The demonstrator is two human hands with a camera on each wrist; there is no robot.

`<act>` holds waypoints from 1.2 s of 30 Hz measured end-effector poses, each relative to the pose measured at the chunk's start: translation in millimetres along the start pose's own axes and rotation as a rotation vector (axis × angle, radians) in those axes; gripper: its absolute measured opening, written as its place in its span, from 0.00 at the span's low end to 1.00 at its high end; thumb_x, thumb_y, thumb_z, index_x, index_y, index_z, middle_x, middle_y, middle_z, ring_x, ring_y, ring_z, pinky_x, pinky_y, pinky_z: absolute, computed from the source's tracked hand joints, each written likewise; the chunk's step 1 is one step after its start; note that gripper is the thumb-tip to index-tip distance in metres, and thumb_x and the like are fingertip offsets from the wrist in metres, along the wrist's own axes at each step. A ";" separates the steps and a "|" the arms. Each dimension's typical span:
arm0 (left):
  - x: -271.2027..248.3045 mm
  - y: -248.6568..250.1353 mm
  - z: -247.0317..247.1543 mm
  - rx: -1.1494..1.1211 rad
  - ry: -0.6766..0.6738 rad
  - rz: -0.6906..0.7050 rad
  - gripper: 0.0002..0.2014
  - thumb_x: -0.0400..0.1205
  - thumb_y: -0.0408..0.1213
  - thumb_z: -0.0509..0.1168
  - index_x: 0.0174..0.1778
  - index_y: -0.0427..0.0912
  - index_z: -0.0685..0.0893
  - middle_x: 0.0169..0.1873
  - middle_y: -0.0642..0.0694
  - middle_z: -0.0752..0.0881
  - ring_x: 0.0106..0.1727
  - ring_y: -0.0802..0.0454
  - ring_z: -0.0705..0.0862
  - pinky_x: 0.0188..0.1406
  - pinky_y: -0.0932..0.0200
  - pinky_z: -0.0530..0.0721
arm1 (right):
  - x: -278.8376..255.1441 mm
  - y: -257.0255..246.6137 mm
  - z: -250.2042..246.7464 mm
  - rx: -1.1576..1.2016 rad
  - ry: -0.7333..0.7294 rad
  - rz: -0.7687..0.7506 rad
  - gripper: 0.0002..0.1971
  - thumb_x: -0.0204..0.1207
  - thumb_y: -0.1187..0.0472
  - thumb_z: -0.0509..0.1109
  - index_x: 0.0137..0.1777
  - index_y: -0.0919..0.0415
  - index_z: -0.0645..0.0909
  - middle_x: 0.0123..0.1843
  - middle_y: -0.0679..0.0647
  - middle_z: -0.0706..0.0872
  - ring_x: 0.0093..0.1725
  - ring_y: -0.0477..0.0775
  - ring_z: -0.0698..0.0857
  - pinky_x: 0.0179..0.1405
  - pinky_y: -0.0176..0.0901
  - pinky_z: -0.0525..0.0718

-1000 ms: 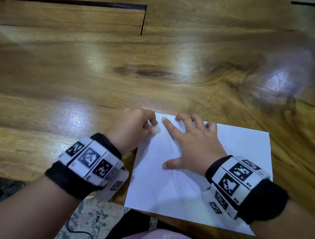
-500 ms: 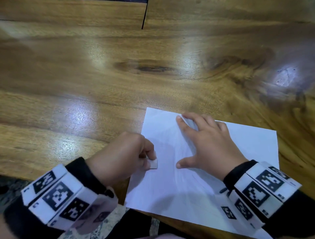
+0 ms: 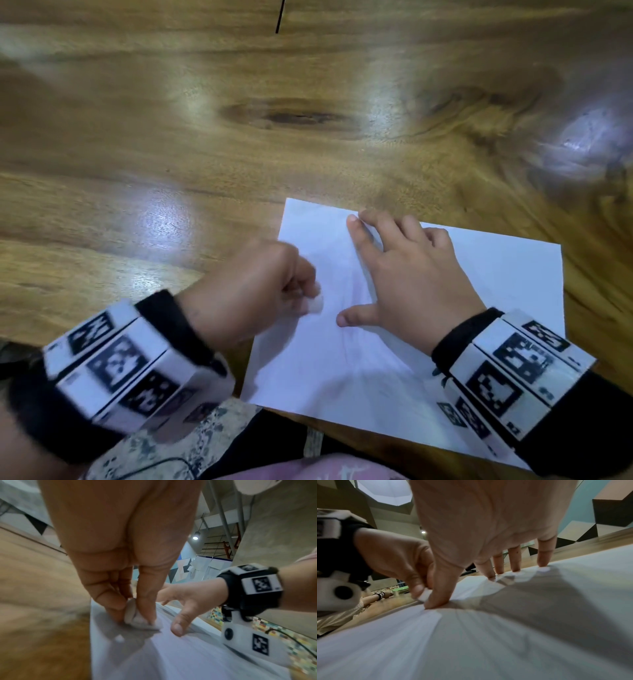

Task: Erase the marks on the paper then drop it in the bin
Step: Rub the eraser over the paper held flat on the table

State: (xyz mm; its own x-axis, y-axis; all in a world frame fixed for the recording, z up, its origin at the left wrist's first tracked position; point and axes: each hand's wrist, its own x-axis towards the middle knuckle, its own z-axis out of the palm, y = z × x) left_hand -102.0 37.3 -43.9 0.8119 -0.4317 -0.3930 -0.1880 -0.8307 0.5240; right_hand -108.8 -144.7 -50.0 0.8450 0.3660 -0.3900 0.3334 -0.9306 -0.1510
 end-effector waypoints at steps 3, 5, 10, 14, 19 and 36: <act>4.9 2.5 -4.3 -0.002 0.002 -0.014 0.04 0.67 0.35 0.75 0.35 0.47 0.88 0.29 0.49 0.88 0.32 0.57 0.82 0.33 0.74 0.72 | -1.0 -0.1 1.2 -0.003 0.007 0.001 0.58 0.57 0.26 0.70 0.83 0.55 0.52 0.80 0.48 0.59 0.64 0.50 0.54 0.64 0.54 0.62; 27.8 10.1 -14.2 0.006 0.114 -0.003 0.05 0.68 0.37 0.74 0.38 0.46 0.88 0.30 0.47 0.89 0.32 0.53 0.83 0.30 0.72 0.70 | -1.0 -0.6 0.0 -0.006 -0.010 -0.004 0.58 0.60 0.26 0.68 0.83 0.54 0.48 0.81 0.47 0.55 0.68 0.51 0.55 0.66 0.53 0.60; 45.5 14.8 -16.8 0.014 0.196 0.015 0.05 0.70 0.36 0.73 0.31 0.42 0.83 0.21 0.56 0.78 0.25 0.60 0.76 0.27 0.69 0.71 | -1.5 0.1 -3.2 -0.030 -0.020 -0.002 0.57 0.61 0.25 0.66 0.83 0.53 0.45 0.80 0.47 0.53 0.71 0.54 0.58 0.65 0.52 0.60; 0.2 6.9 1.2 0.018 -0.003 0.026 0.16 0.69 0.37 0.73 0.22 0.54 0.74 0.19 0.56 0.75 0.24 0.65 0.75 0.27 0.76 0.69 | 0.3 1.2 1.8 -0.034 0.002 0.010 0.59 0.54 0.25 0.70 0.82 0.57 0.58 0.78 0.50 0.65 0.65 0.55 0.63 0.60 0.55 0.65; 32.1 6.5 -15.0 -0.027 0.133 -0.009 0.07 0.69 0.40 0.75 0.40 0.49 0.86 0.24 0.53 0.82 0.26 0.64 0.76 0.27 0.76 0.69 | 0.4 0.9 2.8 -0.062 0.017 0.014 0.59 0.55 0.24 0.69 0.82 0.57 0.57 0.77 0.49 0.65 0.65 0.56 0.65 0.58 0.54 0.66; 43.2 8.5 -17.6 0.036 0.166 0.021 0.07 0.71 0.39 0.73 0.29 0.52 0.83 0.22 0.54 0.78 0.26 0.56 0.75 0.27 0.65 0.70 | 0.6 2.1 -1.3 -0.043 -0.026 -0.007 0.58 0.60 0.24 0.65 0.83 0.53 0.44 0.80 0.46 0.53 0.69 0.53 0.58 0.64 0.51 0.59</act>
State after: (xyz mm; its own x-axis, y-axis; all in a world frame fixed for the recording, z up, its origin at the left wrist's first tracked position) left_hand -58.8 17.8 -43.1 0.8871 -0.3875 -0.2508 -0.2230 -0.8356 0.5021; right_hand -107.0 -146.4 -49.4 0.8313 0.3720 -0.4130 0.3575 -0.9268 -0.1151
